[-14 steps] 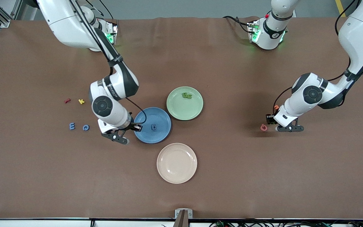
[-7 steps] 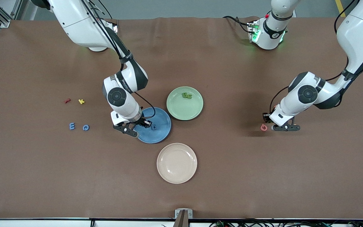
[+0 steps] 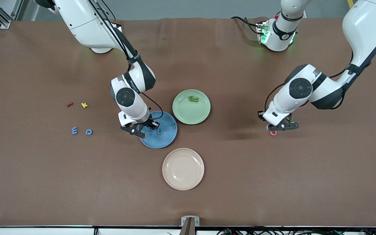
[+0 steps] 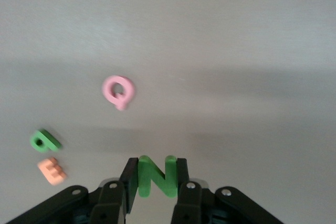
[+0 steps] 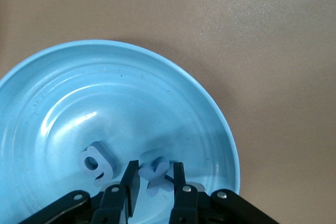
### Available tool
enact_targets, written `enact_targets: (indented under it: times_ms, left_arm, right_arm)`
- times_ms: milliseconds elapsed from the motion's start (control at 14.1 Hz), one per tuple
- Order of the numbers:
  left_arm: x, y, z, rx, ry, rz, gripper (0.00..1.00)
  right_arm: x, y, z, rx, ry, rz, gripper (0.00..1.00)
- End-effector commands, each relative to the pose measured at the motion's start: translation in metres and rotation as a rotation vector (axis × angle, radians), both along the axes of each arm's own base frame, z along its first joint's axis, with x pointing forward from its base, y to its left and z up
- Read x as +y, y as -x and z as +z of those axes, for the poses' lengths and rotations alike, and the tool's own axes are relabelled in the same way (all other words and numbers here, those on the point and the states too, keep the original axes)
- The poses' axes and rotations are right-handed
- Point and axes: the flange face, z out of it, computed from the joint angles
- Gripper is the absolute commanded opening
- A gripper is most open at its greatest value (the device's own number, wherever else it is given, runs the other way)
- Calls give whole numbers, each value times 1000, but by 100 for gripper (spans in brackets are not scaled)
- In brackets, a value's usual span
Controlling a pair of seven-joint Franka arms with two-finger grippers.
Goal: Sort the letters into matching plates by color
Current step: 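Drop the N on the green plate while the right gripper reaches the blue c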
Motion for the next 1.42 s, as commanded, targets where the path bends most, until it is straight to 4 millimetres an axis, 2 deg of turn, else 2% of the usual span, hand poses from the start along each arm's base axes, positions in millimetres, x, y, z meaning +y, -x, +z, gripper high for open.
enact_targets:
  times_ms: [0, 142, 213, 356, 782, 1067, 1209, 1351]
  left_arm:
    - [-51, 13, 22, 22, -18, 40, 18]
    - [-95, 26, 34, 30, -26, 67, 18]
    - [-119, 34, 40, 29, -26, 77, 18]
    - [-154, 49, 46, 43, -23, 91, 18]
    - [-226, 79, 52, 97, 6, 200, 18]
    - [-267, 99, 39, 119, -7, 262, 18]
    - [-280, 103, 37, 128, 2, 270, 18]
    - [-291, 103, 32, 128, 13, 287, 18]
  right_arm:
    - [-1, 6, -2, 2, -1, -17, 1]
    - [-1, 7, -2, 5, 0, -17, 6]
    - [-1, 7, -3, 8, 1, -15, 17]
    - [-1, 6, -3, 7, 1, -20, 100]
    - [8, -3, 13, -10, -13, -23, 100]
    - [14, -25, 46, 41, 13, -13, 100]
    - [3, -34, 56, 57, 43, 30, 100]
    - [-31, -45, 62, 57, 59, 82, 100]
